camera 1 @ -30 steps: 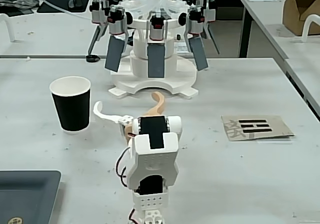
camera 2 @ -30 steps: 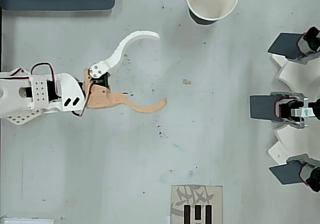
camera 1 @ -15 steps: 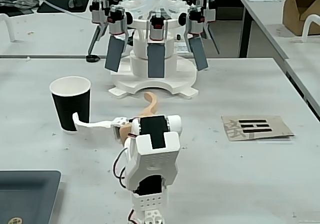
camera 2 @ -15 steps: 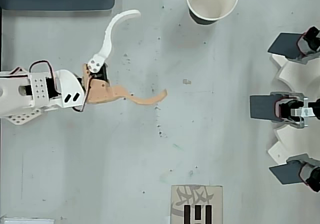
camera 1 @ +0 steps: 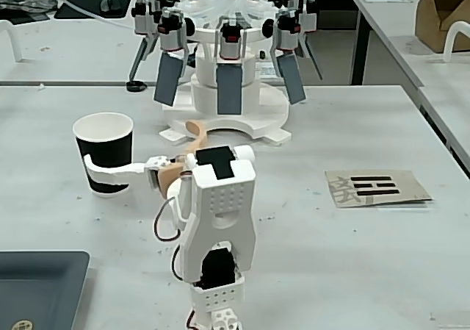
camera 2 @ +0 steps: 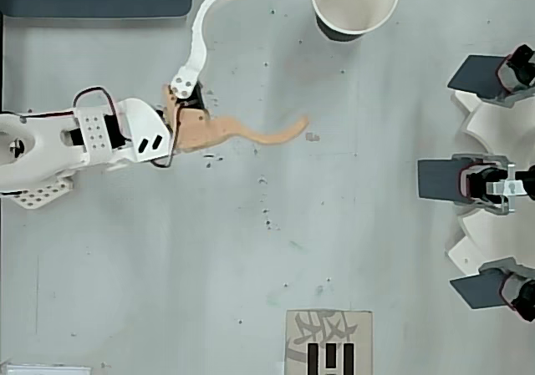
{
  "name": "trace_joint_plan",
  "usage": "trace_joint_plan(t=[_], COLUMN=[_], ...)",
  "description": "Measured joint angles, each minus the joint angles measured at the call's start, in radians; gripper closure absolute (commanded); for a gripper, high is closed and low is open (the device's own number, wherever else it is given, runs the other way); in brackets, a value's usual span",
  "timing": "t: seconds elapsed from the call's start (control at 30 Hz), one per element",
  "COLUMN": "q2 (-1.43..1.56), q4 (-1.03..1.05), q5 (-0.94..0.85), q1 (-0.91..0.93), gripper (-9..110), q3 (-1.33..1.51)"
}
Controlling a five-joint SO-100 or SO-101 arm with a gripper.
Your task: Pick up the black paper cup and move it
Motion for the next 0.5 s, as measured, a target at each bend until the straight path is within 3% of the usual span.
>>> trace_joint_plan(t=[0.5], q2=[-0.273], q4=[0.0], q5=[0.021], q1=[-0.057], gripper=[47], q3=[-0.302])
